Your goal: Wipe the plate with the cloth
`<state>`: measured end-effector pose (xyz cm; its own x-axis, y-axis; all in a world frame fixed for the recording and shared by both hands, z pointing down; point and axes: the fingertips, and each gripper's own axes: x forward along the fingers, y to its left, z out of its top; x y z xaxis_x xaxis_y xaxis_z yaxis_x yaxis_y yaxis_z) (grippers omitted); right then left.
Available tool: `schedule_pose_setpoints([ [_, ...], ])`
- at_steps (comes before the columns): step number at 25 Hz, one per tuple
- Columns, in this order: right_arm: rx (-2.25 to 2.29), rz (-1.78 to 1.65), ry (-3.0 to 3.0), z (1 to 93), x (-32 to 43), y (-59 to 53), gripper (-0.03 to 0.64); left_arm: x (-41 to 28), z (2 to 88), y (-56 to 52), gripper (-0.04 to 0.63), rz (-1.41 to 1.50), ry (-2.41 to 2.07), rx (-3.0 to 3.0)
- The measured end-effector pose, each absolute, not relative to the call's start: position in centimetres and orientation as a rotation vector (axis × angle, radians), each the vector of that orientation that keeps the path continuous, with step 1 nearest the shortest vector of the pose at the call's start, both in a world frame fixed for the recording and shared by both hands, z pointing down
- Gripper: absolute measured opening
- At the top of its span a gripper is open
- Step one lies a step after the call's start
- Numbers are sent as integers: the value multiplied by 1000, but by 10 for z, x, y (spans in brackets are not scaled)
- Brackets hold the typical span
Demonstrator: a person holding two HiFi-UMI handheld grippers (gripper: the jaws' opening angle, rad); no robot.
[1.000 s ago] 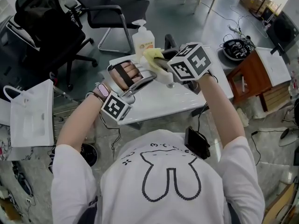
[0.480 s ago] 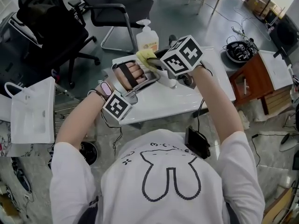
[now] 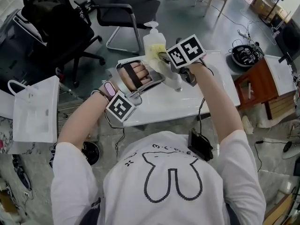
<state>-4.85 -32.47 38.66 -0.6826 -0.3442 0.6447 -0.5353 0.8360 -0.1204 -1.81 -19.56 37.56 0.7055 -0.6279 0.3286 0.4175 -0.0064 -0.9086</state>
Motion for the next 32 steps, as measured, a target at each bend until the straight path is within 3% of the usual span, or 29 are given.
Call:
schedule_pose_setpoints([
  [18, 779, 561, -2241, 445, 25, -316, 51, -21, 385, -210, 23, -828, 270, -1499],
  [32, 1015, 525, -2323, 429, 71, -297, 51, -42, 396, -255, 21, -849, 695, -2008],
])
